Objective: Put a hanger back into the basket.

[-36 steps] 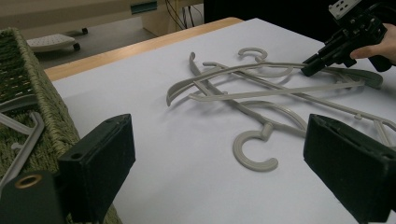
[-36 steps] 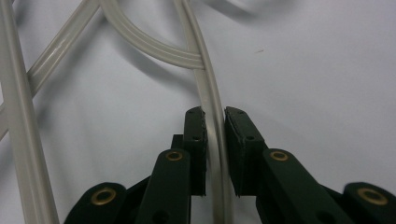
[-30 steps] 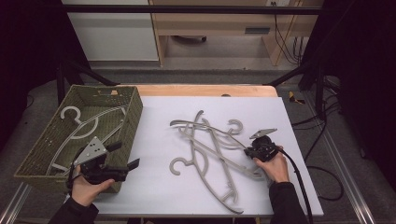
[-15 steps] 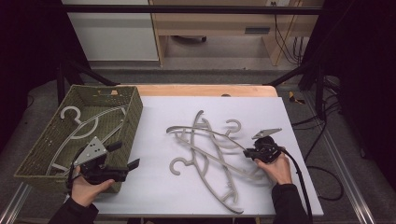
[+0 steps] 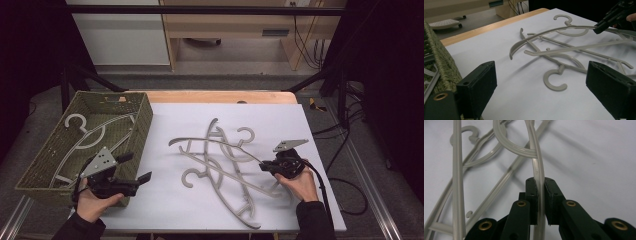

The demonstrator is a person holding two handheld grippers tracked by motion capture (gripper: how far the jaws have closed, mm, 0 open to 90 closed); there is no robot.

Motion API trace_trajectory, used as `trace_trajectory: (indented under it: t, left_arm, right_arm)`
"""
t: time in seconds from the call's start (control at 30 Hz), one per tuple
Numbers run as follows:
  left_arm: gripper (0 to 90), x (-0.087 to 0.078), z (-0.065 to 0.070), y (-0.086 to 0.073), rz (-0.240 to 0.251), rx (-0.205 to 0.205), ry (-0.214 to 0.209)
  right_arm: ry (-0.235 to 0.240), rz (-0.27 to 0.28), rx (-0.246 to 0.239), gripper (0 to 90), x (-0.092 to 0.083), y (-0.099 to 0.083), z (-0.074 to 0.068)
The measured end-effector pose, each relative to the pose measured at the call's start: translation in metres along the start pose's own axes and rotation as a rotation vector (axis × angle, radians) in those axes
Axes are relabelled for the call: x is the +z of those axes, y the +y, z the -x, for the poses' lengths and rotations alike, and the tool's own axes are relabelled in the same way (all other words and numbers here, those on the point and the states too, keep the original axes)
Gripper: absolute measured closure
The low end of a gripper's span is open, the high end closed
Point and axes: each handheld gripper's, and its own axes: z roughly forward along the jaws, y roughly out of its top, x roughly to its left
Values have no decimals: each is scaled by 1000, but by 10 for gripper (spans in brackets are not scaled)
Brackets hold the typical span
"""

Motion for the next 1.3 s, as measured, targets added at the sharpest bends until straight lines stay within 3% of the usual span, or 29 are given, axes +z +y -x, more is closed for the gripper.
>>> trace_trajectory:
  t: [0.23, 0.5, 0.8, 1.1, 1.3]
  left_arm:
    - [92, -1, 6, 7, -2, 15, -15]
    - [87, 1, 11, 13, -30, 33, -44]
    - [94, 10, 18, 22, -67, 66, -79]
    - [144, 39, 34, 30, -182, 141, -144]
    - [239, 61, 45, 26, -276, 227, -186]
  right_arm:
    - [37, 15, -87, 828, -12, 0, -13]
    - [91, 34, -190, 828, -17, 12, -40]
    - [135, 22, -256, 827, -17, 21, -63]
    - [175, -11, -304, 828, -17, 23, -76]
    - [199, -26, -338, 828, -14, 25, -84]
